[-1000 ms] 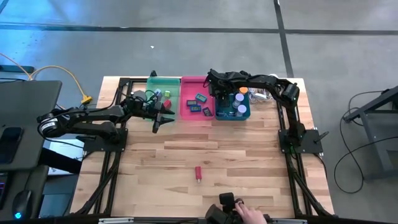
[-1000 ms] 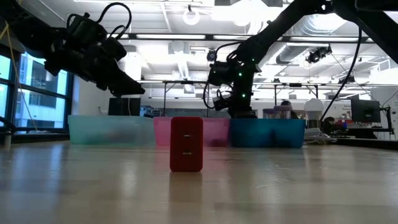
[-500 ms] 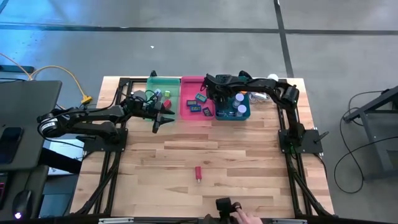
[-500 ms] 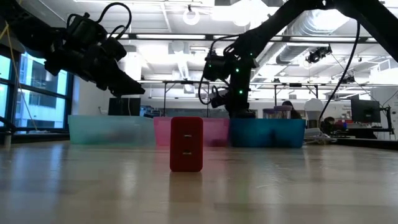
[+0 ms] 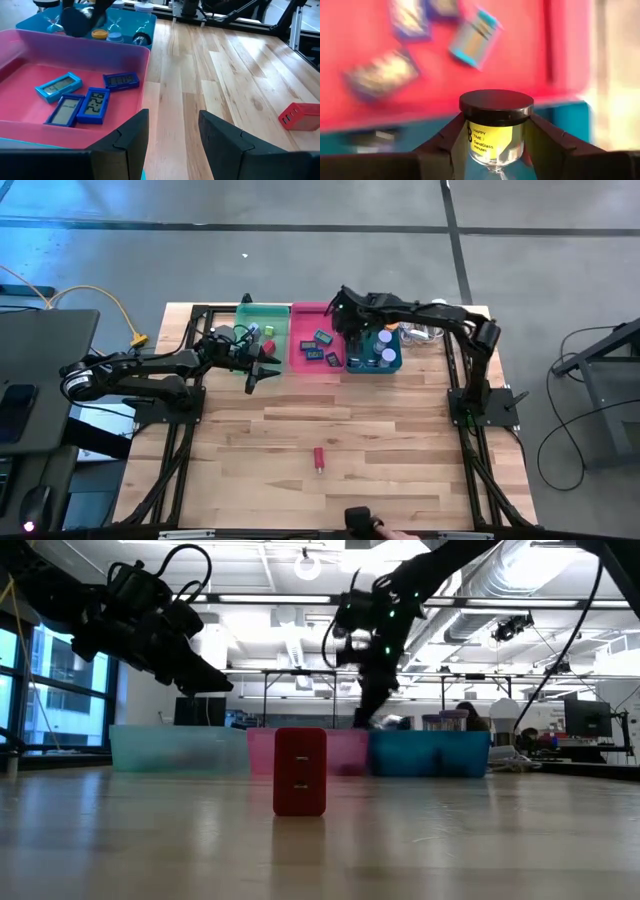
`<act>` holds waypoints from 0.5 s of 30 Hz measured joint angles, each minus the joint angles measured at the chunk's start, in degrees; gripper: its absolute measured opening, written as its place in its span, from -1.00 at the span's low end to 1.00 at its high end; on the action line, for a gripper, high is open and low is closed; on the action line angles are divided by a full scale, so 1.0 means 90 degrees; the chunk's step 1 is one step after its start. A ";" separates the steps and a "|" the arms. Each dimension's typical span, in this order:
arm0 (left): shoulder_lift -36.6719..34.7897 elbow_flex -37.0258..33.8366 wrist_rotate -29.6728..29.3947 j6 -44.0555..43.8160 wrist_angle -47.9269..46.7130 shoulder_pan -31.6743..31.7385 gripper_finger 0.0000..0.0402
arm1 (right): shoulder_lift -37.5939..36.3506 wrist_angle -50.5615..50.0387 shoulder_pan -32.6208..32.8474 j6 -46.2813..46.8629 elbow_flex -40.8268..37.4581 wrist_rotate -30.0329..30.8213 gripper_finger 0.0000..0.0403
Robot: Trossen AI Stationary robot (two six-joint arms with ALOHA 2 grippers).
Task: Pick & Place Office items
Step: Put the yellow black hourglass into the blue bin
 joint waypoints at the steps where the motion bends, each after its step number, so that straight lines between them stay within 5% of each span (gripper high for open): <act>1: 0.0000 0.0000 0.0000 0.0000 0.0000 0.0000 -0.18 | -0.0082 0.0022 -0.0061 0.0100 0.0000 -0.0441 -0.23; 4: 0.0000 0.0000 0.0001 -0.0012 0.0000 0.0001 -0.18 | -0.0222 0.0310 -0.0192 0.0320 0.0009 -0.1448 -0.24; 15: 0.0000 -0.0002 0.0002 -0.0066 -0.0228 0.0000 -0.18 | -0.0233 0.0403 -0.0877 0.0495 0.0002 -0.2428 -0.20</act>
